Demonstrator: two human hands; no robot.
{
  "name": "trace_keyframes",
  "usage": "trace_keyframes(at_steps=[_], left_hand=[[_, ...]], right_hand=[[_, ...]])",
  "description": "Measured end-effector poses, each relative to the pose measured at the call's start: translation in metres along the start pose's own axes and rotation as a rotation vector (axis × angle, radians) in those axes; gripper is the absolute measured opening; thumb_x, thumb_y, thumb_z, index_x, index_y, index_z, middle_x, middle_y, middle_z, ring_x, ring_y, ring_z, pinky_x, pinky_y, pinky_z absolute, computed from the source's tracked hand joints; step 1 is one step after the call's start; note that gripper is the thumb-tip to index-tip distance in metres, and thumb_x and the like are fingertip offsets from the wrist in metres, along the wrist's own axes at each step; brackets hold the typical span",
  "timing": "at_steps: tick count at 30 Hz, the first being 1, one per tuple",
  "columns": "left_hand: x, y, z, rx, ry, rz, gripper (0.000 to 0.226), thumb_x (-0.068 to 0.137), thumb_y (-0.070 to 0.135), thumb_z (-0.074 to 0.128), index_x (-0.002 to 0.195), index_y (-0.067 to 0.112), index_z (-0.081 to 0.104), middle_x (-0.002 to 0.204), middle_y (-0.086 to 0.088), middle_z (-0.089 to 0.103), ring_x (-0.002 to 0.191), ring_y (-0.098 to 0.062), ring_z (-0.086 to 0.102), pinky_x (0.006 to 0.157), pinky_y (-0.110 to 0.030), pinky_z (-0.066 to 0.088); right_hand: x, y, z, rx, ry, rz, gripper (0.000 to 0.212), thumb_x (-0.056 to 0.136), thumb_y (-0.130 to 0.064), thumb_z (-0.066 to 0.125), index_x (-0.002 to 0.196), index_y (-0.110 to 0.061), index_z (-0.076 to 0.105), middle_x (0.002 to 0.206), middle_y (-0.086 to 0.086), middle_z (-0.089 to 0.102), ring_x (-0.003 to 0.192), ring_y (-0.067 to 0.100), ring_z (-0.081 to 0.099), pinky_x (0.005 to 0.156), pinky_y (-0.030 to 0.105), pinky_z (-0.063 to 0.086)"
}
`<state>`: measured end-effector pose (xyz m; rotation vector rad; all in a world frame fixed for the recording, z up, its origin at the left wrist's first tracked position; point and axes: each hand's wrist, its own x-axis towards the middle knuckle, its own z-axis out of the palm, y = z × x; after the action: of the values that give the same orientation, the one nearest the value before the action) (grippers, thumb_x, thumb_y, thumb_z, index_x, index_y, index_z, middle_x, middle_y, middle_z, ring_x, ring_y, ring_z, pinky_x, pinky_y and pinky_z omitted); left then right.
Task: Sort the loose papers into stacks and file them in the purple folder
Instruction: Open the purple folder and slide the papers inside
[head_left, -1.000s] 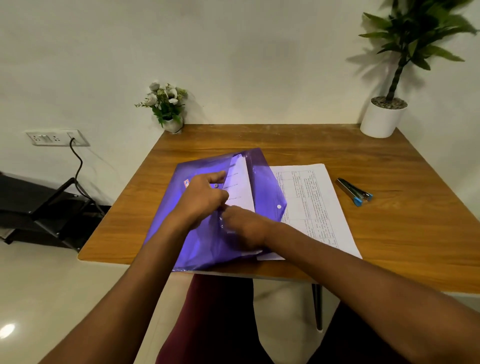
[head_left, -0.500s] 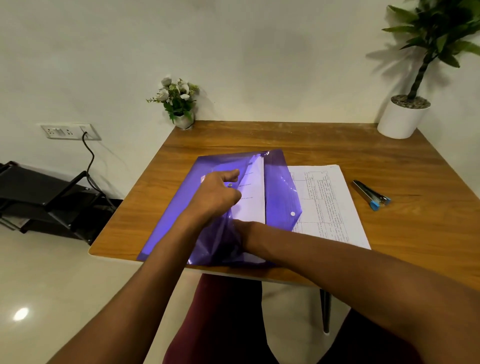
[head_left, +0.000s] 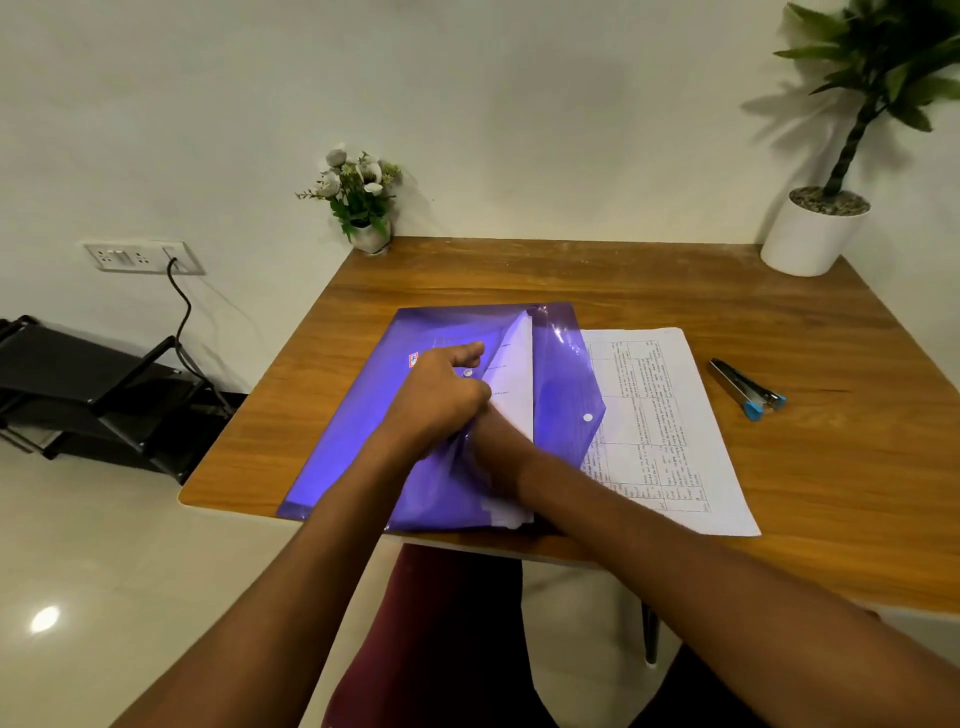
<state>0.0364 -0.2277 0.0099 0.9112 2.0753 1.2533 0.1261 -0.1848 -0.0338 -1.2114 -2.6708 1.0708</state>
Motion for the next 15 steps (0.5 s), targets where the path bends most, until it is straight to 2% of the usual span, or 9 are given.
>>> trace_keyframes(at_steps=[1,2,4,5,7,9,11,13,15], left_hand=[[0.0,0.001,0.001,-0.025,0.004,0.001,0.064,0.082,-0.003,0.062,0.143,0.017,0.056,0.132,0.005,0.063,0.08,-0.005,0.067,0.07,-0.023,0.053],[0.0,0.001,0.003,-0.036,0.01,0.005,0.064,0.082,-0.002,0.062,0.143,0.015,0.056,0.132,0.004,0.063,0.086,-0.007,0.067,0.07,-0.023,0.052],[-0.001,-0.001,0.006,-0.009,0.036,0.012,0.064,0.082,-0.001,0.061,0.144,0.015,0.056,0.134,0.002,0.063,0.084,-0.007,0.066,0.068,-0.024,0.049],[0.0,-0.003,0.008,0.005,0.05,0.011,0.065,0.082,-0.001,0.06,0.144,0.016,0.056,0.135,0.001,0.063,0.085,-0.009,0.066,0.068,-0.023,0.049],[-0.001,-0.005,0.012,0.017,0.068,0.014,0.064,0.082,-0.001,0.059,0.144,0.015,0.056,0.136,-0.001,0.063,0.094,-0.013,0.065,0.07,-0.023,0.047],[-0.002,-0.006,0.015,0.009,0.066,0.028,0.062,0.084,0.001,0.06,0.145,0.013,0.055,0.136,-0.002,0.062,0.098,-0.014,0.065,0.072,-0.022,0.048],[-0.002,-0.008,0.015,-0.004,0.067,0.038,0.061,0.086,0.004,0.063,0.145,0.012,0.054,0.136,-0.003,0.062,0.11,-0.017,0.066,0.083,-0.025,0.05],[0.001,-0.012,0.013,-0.01,0.074,0.03,0.061,0.086,0.005,0.063,0.145,0.013,0.054,0.137,-0.003,0.062,0.121,-0.023,0.063,0.089,-0.029,0.049],[0.003,-0.017,0.013,0.001,0.075,0.028,0.061,0.086,0.003,0.061,0.145,0.014,0.054,0.138,-0.002,0.062,0.121,-0.023,0.063,0.087,-0.029,0.049]], right_hand=[[0.001,0.008,0.008,-0.254,-0.011,-0.021,0.025,0.101,0.0,0.045,0.111,0.009,0.066,0.119,0.008,0.071,0.119,0.014,0.061,0.099,0.028,0.042],[0.017,0.023,0.01,-0.269,0.174,-0.102,0.031,0.1,-0.008,0.047,0.123,0.003,0.065,0.141,0.015,0.058,0.139,0.026,0.045,0.112,0.041,0.033],[0.014,0.053,-0.011,-0.053,0.25,-0.072,0.048,0.102,-0.015,0.048,0.149,-0.007,0.046,0.164,0.016,0.027,0.154,0.03,0.017,0.122,0.042,0.015],[0.009,0.058,-0.02,0.123,0.306,-0.02,0.053,0.104,-0.016,0.046,0.155,-0.007,0.035,0.167,0.014,0.018,0.155,0.028,0.012,0.122,0.037,0.013],[0.006,0.044,-0.025,0.38,0.285,0.093,0.056,0.109,-0.022,0.039,0.16,-0.01,0.022,0.169,0.007,0.013,0.155,0.025,0.014,0.121,0.034,0.016],[0.005,0.031,-0.022,0.555,0.18,0.107,0.055,0.11,-0.033,0.033,0.161,-0.014,0.021,0.168,0.002,0.018,0.154,0.024,0.021,0.119,0.033,0.02],[0.001,0.02,-0.022,0.729,0.092,0.064,0.055,0.11,-0.039,0.031,0.16,-0.016,0.024,0.167,-0.002,0.022,0.153,0.018,0.022,0.12,0.032,0.019],[-0.002,0.016,-0.02,0.784,0.064,0.049,0.055,0.11,-0.039,0.031,0.16,-0.017,0.026,0.167,-0.004,0.023,0.153,0.014,0.021,0.122,0.031,0.018],[-0.006,0.019,-0.025,0.754,0.087,0.028,0.052,0.11,-0.035,0.035,0.158,-0.017,0.032,0.164,-0.004,0.03,0.151,0.013,0.028,0.121,0.028,0.023]])
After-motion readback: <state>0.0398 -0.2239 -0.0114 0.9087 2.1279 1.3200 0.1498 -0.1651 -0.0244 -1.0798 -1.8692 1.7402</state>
